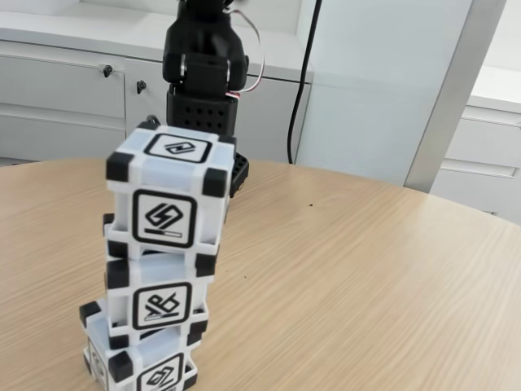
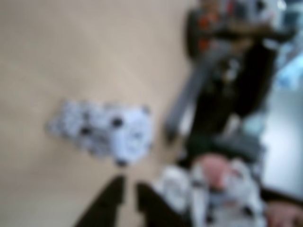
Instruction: Stack cubes from left to right.
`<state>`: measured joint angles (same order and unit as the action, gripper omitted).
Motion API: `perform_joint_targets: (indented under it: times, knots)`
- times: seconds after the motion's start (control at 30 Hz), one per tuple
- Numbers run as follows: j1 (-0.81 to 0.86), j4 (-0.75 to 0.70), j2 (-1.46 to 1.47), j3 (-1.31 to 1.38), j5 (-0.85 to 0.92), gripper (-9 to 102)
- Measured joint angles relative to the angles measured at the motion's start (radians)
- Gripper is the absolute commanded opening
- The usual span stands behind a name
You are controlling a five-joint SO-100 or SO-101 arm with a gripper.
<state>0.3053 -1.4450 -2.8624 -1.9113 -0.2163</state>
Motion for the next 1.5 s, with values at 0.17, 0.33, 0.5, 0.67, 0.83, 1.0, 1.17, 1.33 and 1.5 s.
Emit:
perform_joint_targets:
  times: [0.17,0.33,0.5,0.67,0.83,1.0,1.17,1.33,1.5]
  knots:
    - [-0.026,0.095,-0.114,-0.169,0.046,0]
    - [-0.034,0.175,-0.187,-0.388,0.097,0]
    - [-0.04,0.256,-0.244,-0.591,0.126,0]
    - [-0.043,0.285,-0.31,-0.718,0.141,0]
    - [-0.043,0.285,-0.334,-0.798,0.146,0]
    - [-0.043,0.285,-0.334,-0.834,0.153,0]
    - [-0.043,0.285,-0.334,-0.841,0.158,0]
    - [-0.041,0.285,-0.334,-0.847,0.158,0]
    - [-0.041,0.288,-0.334,-0.887,0.175,0]
